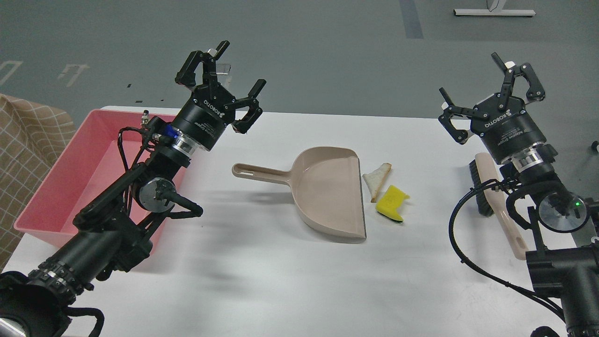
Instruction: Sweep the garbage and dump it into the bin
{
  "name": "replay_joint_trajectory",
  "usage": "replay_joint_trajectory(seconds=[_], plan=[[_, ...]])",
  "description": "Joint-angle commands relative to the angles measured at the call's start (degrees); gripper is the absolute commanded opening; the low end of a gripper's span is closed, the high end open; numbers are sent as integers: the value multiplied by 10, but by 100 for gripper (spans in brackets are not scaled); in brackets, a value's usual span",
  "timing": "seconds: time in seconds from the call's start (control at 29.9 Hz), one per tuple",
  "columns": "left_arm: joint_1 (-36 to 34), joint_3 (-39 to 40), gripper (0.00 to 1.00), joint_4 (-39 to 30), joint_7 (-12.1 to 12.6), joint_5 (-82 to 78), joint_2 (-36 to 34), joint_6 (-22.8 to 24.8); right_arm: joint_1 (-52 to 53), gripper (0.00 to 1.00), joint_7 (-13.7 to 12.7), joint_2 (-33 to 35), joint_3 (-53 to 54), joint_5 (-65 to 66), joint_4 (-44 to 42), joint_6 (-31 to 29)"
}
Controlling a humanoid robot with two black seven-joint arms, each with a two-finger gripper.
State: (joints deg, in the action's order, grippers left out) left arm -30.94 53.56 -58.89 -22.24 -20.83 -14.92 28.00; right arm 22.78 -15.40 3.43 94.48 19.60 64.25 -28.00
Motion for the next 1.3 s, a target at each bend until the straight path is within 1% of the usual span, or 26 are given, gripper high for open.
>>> replay_joint_trajectory(seconds=[0.0, 0.43, 0.87, 1.27], plan=[[0, 1, 98, 0, 0, 1, 0, 0, 1, 100, 0, -1, 0, 0, 0, 0], [-2, 2, 98, 0, -1, 0, -2, 0, 0, 100, 0, -1, 0, 0, 0, 0], [-3, -2, 98, 0, 3, -1, -2, 0, 0, 100, 0, -1, 0, 0, 1, 0], [-6, -6, 98, 0, 1, -10, -3, 0, 1, 100, 0, -1, 0, 0, 1, 0]])
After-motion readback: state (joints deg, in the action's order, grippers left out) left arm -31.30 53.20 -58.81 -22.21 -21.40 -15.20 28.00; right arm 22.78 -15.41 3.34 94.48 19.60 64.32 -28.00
